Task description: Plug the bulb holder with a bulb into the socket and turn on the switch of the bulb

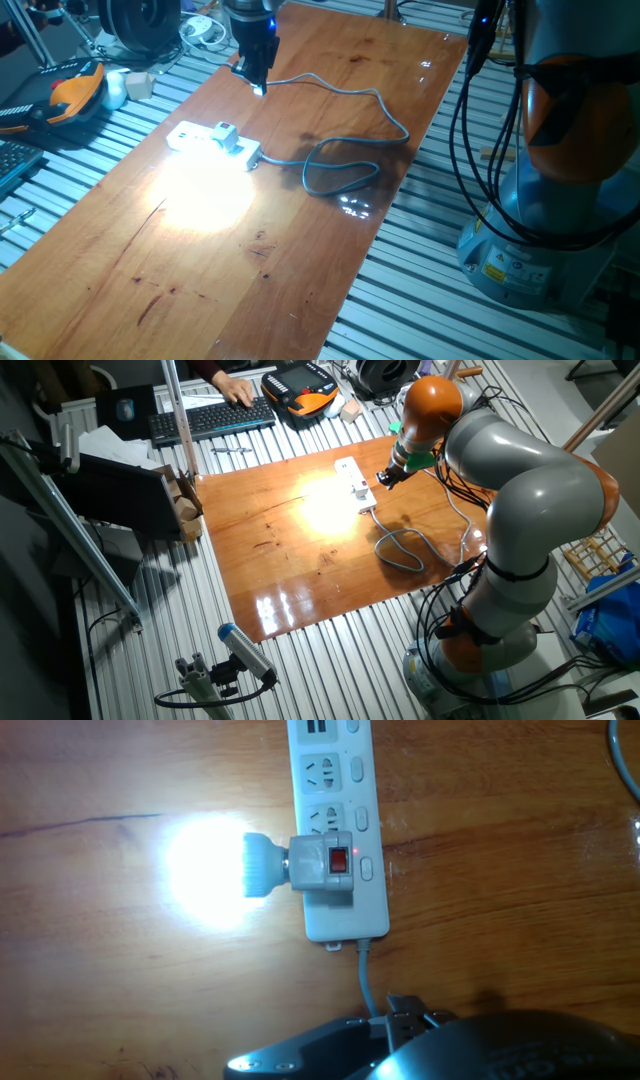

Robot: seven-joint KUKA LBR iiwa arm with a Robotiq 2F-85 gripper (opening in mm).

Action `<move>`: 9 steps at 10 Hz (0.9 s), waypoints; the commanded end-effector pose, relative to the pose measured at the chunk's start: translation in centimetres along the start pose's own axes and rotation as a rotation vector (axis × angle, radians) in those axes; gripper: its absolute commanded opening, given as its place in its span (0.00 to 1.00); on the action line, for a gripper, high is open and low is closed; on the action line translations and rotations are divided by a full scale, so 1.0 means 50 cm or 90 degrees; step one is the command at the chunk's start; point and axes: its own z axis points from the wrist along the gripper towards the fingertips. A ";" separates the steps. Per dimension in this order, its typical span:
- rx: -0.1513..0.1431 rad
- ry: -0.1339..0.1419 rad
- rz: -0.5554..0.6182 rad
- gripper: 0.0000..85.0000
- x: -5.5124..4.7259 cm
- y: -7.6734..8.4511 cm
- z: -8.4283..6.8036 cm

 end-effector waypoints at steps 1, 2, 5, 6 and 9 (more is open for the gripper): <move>0.000 0.000 0.001 0.00 0.000 0.001 0.000; 0.001 0.000 0.002 0.00 0.000 0.000 0.000; 0.000 0.000 0.004 0.00 -0.001 0.000 -0.001; 0.001 -0.002 0.004 0.00 -0.001 0.000 -0.002; -0.001 -0.002 0.003 0.00 -0.003 -0.001 -0.002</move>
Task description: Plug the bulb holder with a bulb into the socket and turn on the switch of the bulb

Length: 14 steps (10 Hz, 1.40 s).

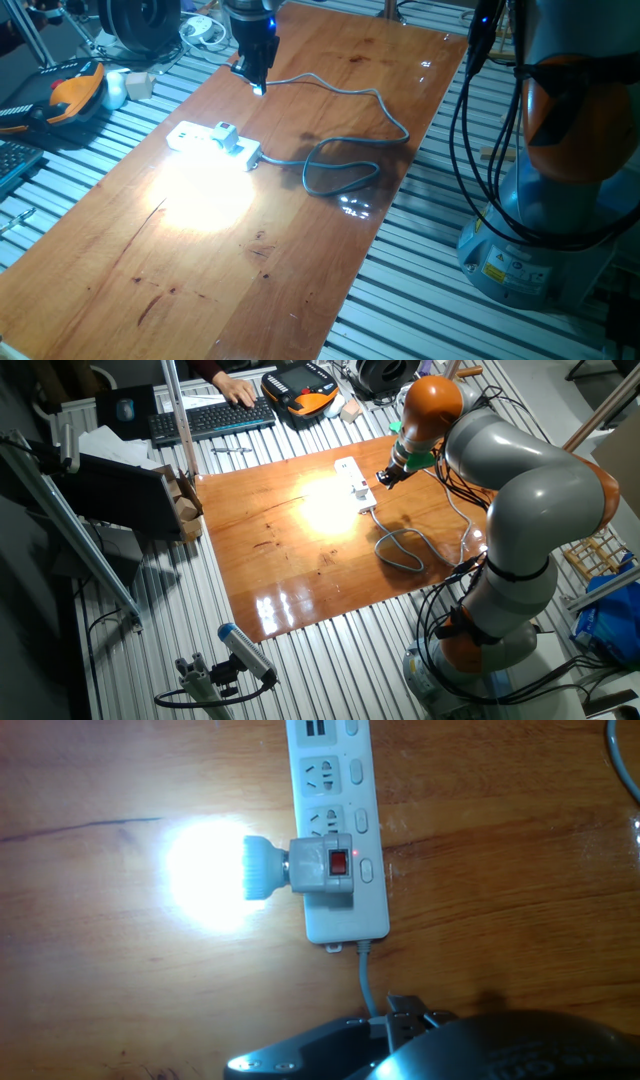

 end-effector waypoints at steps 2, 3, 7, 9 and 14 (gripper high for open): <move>0.000 0.000 -0.001 0.00 -0.002 -0.001 -0.001; 0.001 0.000 -0.003 0.00 -0.003 -0.001 -0.001; 0.006 -0.001 -0.007 0.00 -0.003 -0.001 -0.001; 0.007 -0.001 -0.007 0.00 -0.003 -0.001 -0.001; 0.005 0.000 -0.007 0.00 -0.003 -0.001 -0.001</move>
